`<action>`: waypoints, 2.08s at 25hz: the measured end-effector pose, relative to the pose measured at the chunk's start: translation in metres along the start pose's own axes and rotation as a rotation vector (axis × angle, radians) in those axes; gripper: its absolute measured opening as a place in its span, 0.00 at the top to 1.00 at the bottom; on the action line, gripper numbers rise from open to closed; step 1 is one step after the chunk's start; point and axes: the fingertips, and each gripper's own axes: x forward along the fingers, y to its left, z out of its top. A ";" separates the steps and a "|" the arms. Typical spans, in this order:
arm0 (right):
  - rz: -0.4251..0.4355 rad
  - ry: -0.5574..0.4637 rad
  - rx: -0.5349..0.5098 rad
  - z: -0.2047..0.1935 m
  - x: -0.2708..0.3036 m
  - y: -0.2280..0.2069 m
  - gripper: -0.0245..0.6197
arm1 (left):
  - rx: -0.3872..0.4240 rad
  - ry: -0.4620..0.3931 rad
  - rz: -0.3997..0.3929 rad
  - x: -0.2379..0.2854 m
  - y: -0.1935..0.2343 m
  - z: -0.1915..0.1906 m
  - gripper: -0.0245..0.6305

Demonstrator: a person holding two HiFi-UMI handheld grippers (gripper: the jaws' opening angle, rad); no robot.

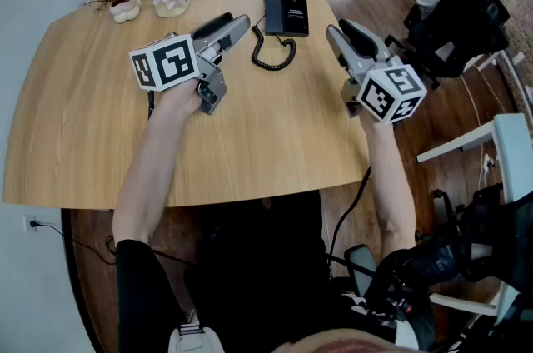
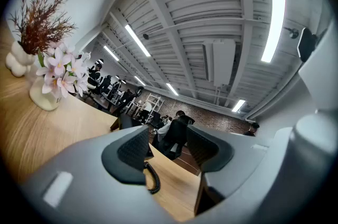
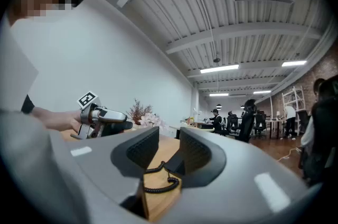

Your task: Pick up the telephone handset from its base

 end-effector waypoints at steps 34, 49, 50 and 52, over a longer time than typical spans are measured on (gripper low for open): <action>-0.085 -0.032 -0.089 -0.069 0.064 -0.030 0.84 | -0.266 0.562 0.045 0.179 0.175 -0.084 0.69; -0.162 -0.082 -0.162 -0.052 0.058 -0.055 0.86 | -0.491 0.261 -0.135 0.166 0.149 -0.039 0.85; -0.146 -0.080 -0.159 -0.054 0.064 -0.055 0.86 | -0.502 0.206 -0.125 0.159 0.150 -0.029 0.85; -0.126 -0.041 -0.127 -0.071 0.068 -0.054 0.86 | -0.535 0.135 -0.140 0.155 0.142 -0.022 0.85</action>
